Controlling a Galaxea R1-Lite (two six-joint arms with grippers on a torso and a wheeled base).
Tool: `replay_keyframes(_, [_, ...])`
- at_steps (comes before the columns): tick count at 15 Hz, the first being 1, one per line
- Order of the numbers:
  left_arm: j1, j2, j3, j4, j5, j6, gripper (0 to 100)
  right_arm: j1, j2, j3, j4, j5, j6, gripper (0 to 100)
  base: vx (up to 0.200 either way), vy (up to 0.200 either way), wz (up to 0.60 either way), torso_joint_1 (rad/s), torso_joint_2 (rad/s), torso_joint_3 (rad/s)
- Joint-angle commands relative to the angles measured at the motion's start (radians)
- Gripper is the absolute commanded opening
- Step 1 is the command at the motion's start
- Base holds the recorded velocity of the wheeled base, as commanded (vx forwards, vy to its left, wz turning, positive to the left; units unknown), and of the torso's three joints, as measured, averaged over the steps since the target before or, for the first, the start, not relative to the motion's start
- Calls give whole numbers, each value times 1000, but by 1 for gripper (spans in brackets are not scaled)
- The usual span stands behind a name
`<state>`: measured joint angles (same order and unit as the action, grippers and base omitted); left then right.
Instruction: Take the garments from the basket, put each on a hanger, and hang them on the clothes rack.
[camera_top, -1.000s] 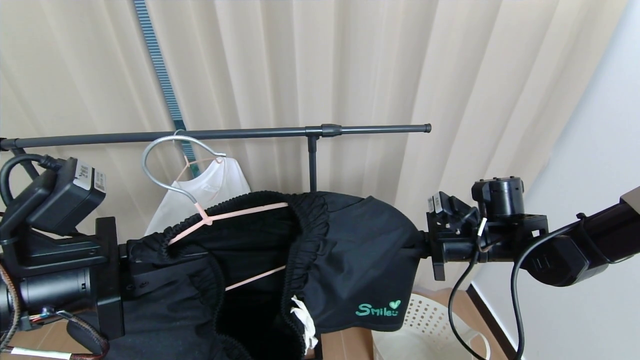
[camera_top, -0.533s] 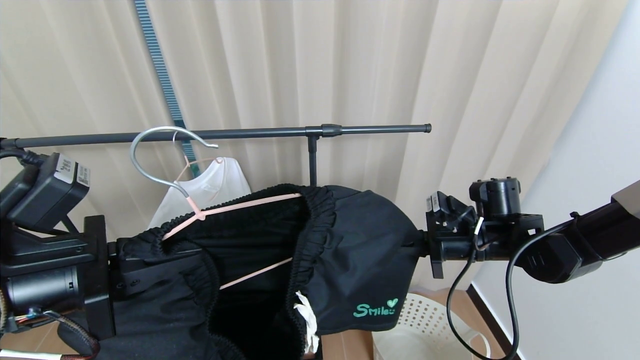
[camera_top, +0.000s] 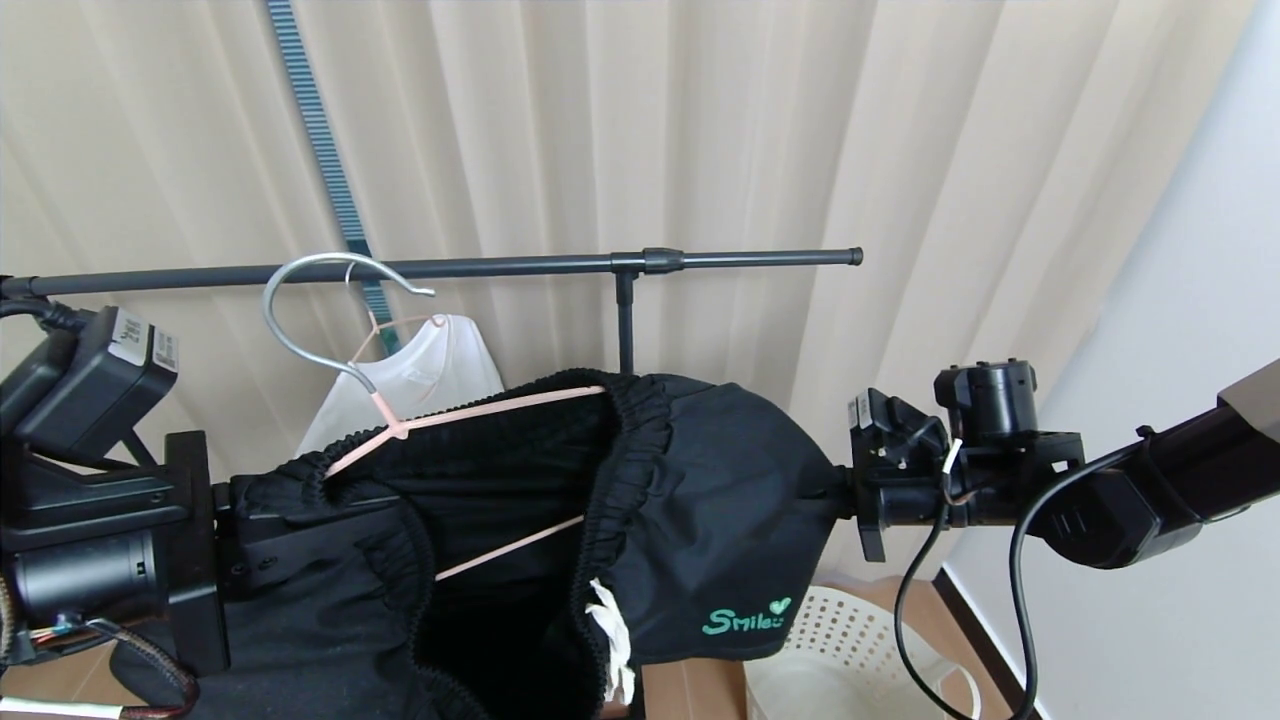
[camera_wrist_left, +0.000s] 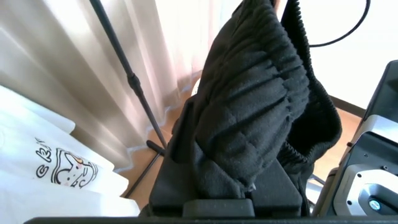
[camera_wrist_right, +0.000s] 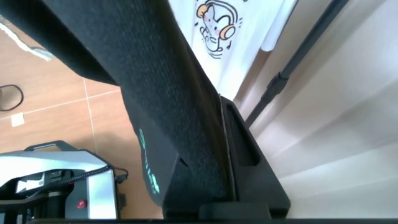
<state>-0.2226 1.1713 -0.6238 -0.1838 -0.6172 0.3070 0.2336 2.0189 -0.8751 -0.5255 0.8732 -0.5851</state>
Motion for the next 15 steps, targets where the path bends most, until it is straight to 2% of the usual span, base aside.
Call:
replay_keyframes(1, [14,5,4,0,1,0,0,1,-16,7,-1,1,-1,100,0,0,0,0,0,0])
replay_keyframes(9, [178,119,3,0,8,-31,0,7,-52,2,-4,-3,2,100,0,0,0,0,0,0])
replay_keyframes(11, [186,154,-8,0,31,-51,0,19,-68,4,-4,-22,30,100,0,0,0,0,0,0])
replay_keyframes(13, [184,188,-27,0,88,-85,0,26,-72,7,-11,-53,56,100,0,0,0,0,0,0])
replay_keyframes(15, [184,194,-31,0,97,-89,0,26,-72,7,-11,-53,56,100,0,0,0,0,0,0])
